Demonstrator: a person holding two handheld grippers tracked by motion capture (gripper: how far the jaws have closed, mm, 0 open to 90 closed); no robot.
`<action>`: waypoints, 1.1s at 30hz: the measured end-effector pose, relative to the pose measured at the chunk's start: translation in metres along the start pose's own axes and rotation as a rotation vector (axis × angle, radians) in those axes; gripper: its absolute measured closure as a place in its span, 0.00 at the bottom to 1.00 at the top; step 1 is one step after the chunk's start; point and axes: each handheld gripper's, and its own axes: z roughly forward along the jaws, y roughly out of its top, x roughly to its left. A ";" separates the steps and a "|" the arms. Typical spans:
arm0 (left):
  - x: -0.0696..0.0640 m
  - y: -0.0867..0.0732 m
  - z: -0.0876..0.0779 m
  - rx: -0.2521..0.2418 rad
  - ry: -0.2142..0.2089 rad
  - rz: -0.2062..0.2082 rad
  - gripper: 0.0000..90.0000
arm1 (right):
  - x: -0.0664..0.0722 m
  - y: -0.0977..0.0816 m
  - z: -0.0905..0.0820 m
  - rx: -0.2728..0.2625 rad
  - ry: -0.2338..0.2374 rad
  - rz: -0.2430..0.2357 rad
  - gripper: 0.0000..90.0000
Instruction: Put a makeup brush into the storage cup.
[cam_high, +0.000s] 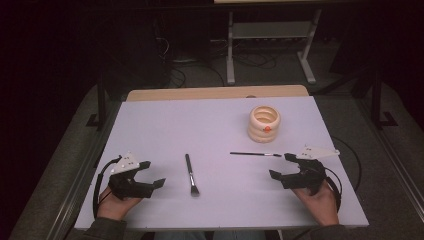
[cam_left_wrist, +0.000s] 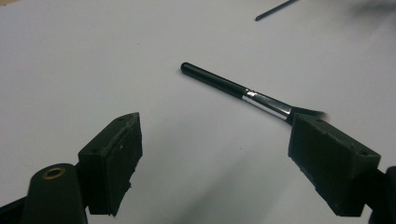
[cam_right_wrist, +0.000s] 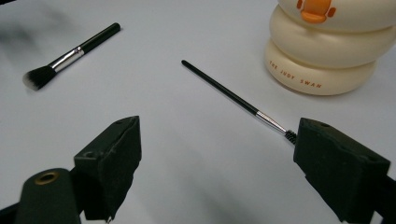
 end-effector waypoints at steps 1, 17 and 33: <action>0.000 0.000 0.000 0.000 0.000 0.001 0.19 | 0.000 0.000 0.000 0.001 0.003 0.003 0.16; 0.000 0.000 -0.001 -0.004 -0.002 0.008 0.19 | 0.002 0.001 0.000 0.002 0.001 0.000 0.16; -0.003 0.001 -0.003 -0.008 -0.005 0.012 0.20 | 0.021 0.018 0.006 -0.002 0.019 -0.015 0.16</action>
